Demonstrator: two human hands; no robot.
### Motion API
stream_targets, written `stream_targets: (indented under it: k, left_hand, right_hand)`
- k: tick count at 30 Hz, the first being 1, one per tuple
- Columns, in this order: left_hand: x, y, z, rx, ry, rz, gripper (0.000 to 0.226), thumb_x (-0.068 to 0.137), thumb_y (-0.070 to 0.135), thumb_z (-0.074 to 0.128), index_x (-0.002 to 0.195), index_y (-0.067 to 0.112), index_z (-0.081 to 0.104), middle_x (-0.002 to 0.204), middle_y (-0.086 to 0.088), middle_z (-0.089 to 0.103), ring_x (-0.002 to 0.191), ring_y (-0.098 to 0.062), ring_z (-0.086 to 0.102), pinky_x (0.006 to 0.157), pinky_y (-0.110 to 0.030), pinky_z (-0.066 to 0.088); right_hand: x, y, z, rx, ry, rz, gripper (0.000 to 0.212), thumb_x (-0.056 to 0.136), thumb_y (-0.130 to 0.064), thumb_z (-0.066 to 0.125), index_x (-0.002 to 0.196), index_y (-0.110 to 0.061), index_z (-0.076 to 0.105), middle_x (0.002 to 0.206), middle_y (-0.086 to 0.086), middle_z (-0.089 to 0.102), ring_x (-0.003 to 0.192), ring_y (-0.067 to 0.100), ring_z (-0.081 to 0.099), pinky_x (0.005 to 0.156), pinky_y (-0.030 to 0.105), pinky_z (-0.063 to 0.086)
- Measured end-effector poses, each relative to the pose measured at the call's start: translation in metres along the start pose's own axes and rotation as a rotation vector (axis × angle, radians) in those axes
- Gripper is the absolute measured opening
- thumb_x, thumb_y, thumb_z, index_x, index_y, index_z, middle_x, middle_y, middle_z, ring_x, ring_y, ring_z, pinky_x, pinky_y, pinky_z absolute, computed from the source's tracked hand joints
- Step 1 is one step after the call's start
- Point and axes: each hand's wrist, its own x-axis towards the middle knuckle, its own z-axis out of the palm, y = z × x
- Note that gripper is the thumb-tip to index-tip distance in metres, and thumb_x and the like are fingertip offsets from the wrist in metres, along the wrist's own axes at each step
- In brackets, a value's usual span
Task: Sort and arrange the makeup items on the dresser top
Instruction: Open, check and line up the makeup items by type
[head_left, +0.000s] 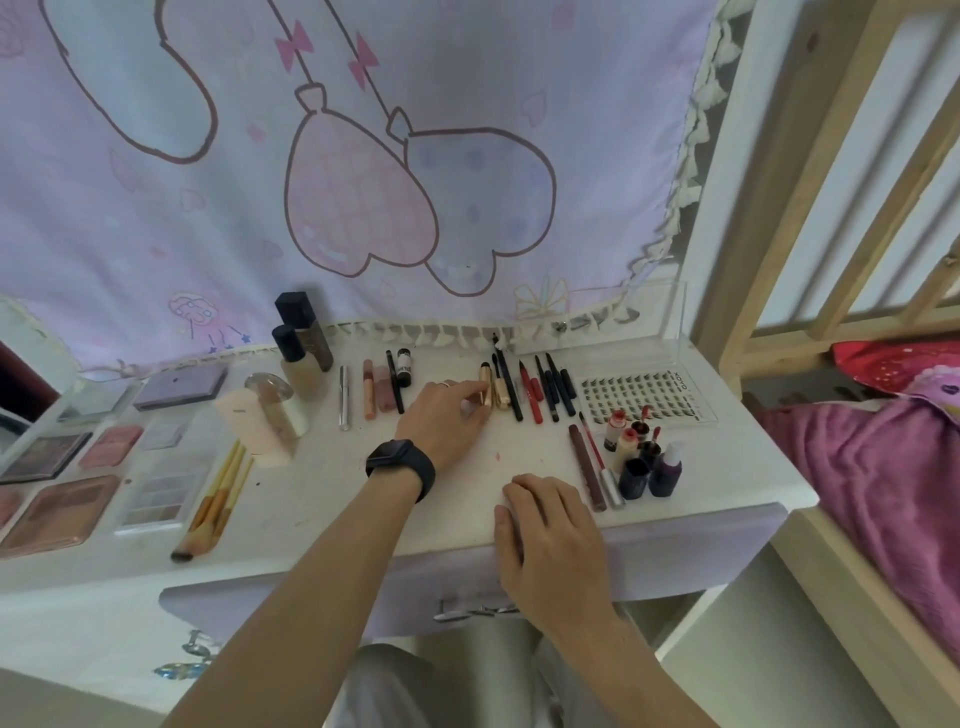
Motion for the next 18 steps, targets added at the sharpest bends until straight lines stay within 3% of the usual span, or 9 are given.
stream_targets:
  k: [18]
  left_hand:
    - [-0.02, -0.001, -0.019, -0.028, -0.023, -0.068, 0.035, 0.097, 0.037, 0.057, 0.131, 0.031, 0.059, 0.12, 0.008, 0.064, 0.102, -0.009, 0.056, 0.088, -0.031, 0.05]
  right_hand:
    - [0.0, 0.002, -0.006, -0.004, -0.044, -0.022, 0.023, 0.097, -0.023, 0.061, 0.108, -0.006, 0.072, 0.109, 0.006, 0.071, 0.103, 0.022, 0.062, 0.09, 0.032, 0.055]
